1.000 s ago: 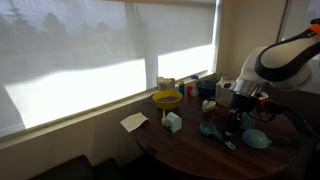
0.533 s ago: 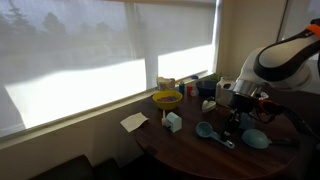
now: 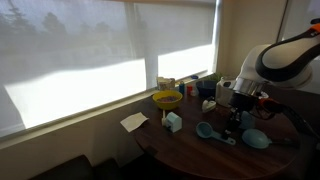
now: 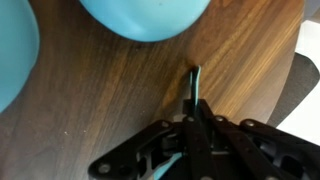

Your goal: Turn the three serving spoons upside down, starting with one on far right moving to the far left

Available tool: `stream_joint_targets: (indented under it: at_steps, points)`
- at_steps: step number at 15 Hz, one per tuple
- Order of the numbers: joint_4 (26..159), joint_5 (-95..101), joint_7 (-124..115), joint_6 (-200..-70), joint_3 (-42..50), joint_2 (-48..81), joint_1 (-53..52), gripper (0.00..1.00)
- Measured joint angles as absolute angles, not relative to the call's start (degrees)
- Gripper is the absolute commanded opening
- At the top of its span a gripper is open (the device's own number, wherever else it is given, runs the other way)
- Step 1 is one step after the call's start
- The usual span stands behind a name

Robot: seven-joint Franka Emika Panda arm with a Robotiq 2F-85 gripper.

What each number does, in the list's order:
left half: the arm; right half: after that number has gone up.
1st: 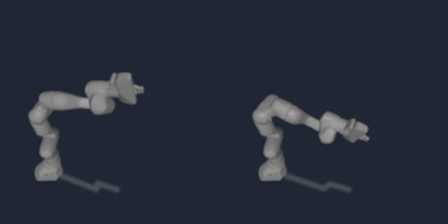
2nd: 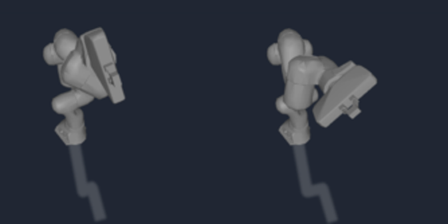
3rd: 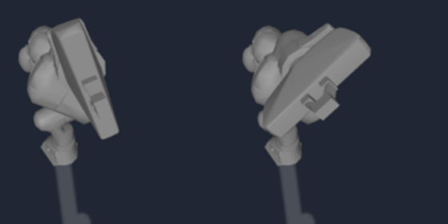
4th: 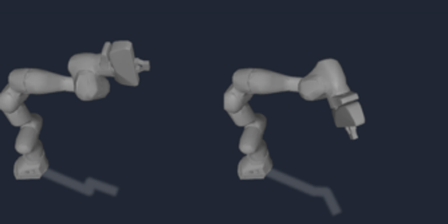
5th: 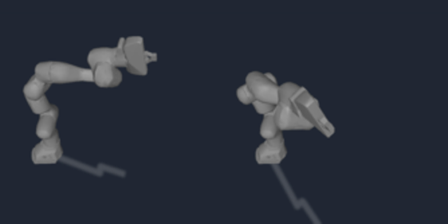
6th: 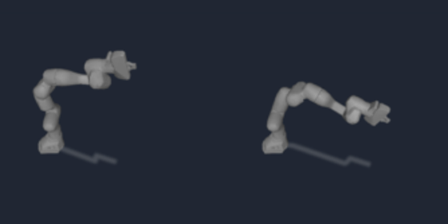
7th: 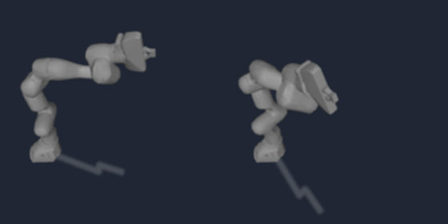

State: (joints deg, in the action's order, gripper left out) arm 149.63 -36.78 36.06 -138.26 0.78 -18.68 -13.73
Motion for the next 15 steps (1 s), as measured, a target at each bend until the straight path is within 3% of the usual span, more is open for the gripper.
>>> stream_joint_targets:
  at_steps: [6,15]
  points:
    - [149.31,-11.72,20.76,-136.66,-4.20,-21.78,-10.44,0.02]
    - [147.82,10.97,8.73,-133.46,-10.77,-21.97,-9.75,0.02]
